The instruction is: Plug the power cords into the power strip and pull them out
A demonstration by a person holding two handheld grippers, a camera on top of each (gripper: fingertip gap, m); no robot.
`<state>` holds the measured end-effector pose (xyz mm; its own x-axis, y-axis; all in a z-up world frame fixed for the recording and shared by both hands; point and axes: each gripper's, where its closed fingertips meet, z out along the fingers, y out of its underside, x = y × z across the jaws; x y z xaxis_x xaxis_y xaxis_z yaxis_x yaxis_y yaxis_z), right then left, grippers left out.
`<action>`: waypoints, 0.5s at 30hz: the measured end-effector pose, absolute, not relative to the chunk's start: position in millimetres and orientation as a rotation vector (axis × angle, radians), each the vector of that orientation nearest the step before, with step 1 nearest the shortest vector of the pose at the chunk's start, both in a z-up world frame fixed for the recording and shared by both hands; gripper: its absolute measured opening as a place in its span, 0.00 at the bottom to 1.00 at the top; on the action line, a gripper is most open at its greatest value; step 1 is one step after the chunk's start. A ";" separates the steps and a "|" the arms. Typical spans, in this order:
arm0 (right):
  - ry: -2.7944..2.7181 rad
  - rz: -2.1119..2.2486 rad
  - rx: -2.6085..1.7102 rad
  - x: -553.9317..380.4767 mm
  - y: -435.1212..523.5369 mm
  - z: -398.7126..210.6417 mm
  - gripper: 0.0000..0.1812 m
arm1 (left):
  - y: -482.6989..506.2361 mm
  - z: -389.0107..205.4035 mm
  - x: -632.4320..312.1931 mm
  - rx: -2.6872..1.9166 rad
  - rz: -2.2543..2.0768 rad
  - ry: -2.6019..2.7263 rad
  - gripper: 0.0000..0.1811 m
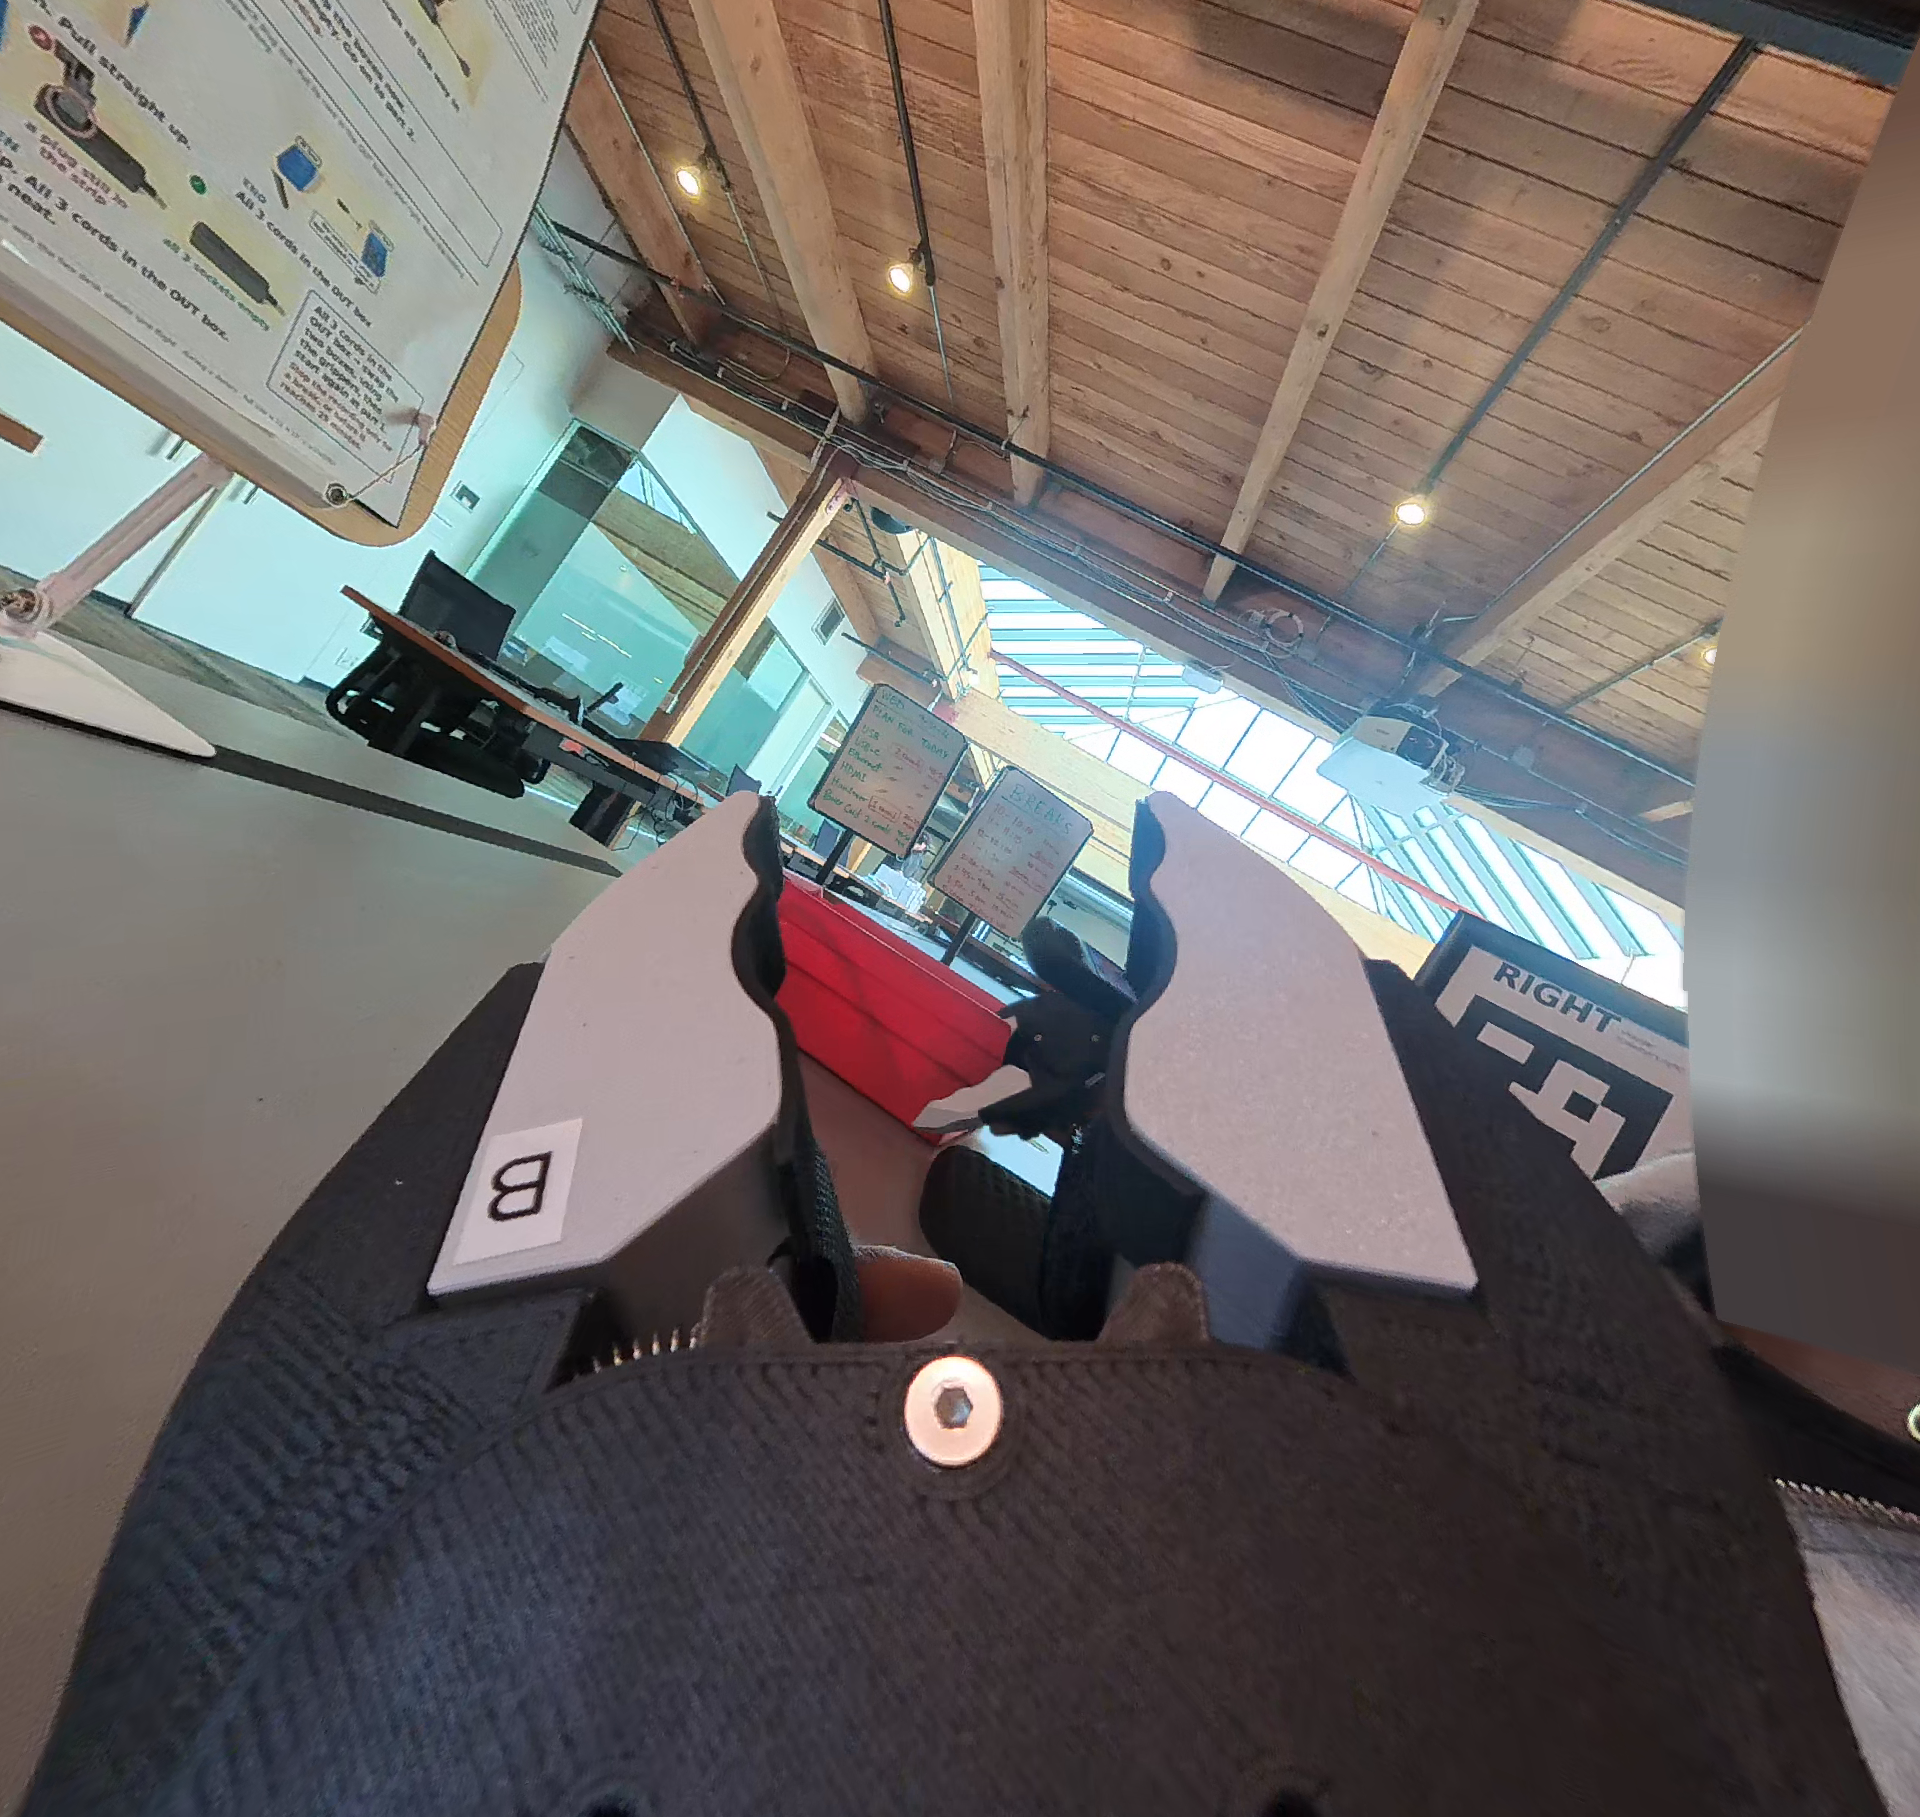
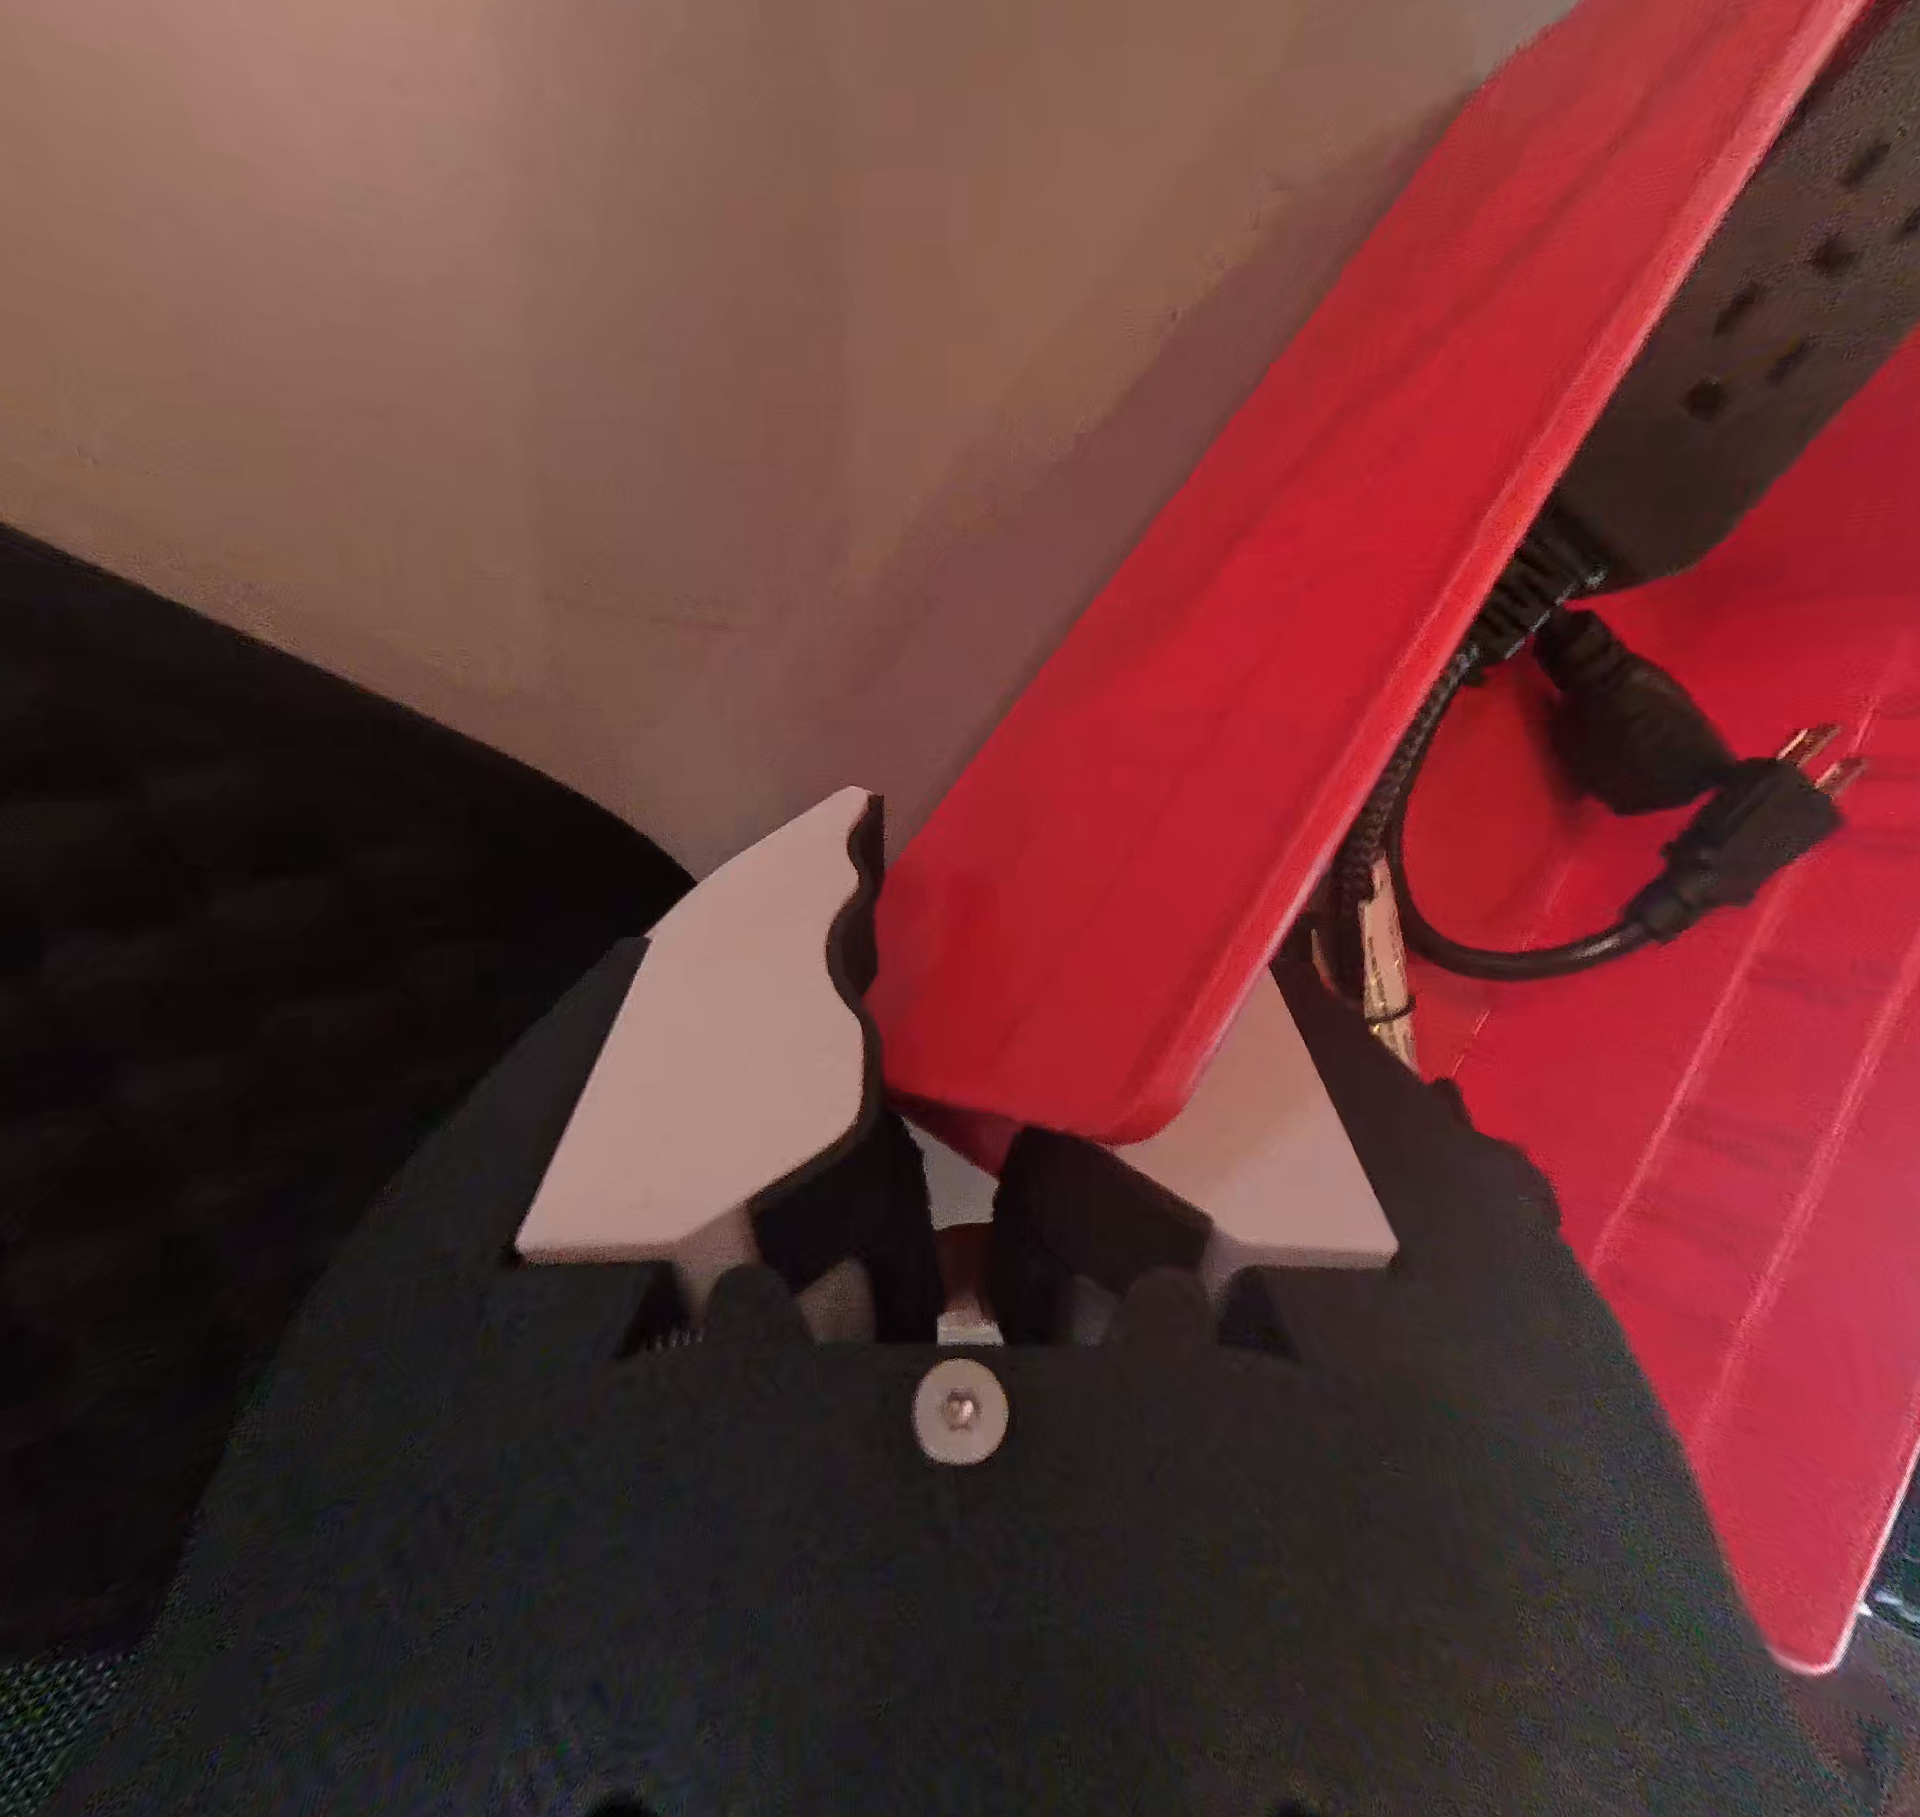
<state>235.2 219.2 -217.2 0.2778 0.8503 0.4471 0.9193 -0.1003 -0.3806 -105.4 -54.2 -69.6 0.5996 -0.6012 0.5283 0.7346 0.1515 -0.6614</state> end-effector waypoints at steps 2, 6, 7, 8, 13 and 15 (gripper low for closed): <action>-1.602 -0.187 -1.960 229.3 219.3 -217.3 0.16 | -54.0 -69.8 -105.1 -1.045 -0.963 -0.151 0.35; -1.666 -0.212 -1.932 210.9 217.2 -218.2 0.19 | -54.0 -69.7 -104.1 -1.049 -0.959 -0.145 0.35; -1.681 -0.229 -1.931 206.0 216.7 -218.3 0.19 | -54.0 -69.7 -103.9 -1.050 -0.958 -0.143 0.35; -1.706 -0.242 -1.919 199.6 215.4 -218.7 0.20 | -54.0 -69.8 -103.8 -1.050 -0.957 -0.142 0.35; -1.773 -0.261 -1.884 155.7 204.9 -219.6 0.22 | -54.1 -69.5 -103.8 -1.049 -0.957 -0.141 0.35; -1.799 -0.251 -1.859 135.3 197.9 -219.5 0.23 | -54.2 -69.3 -103.9 -1.048 -0.958 -0.142 0.35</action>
<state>135.3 197.9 -219.5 0.0933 0.8691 0.4857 0.9690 0.0330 -0.2450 -103.9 -54.2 -69.3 0.6051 -0.6021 0.5208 0.7271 0.1516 -0.6695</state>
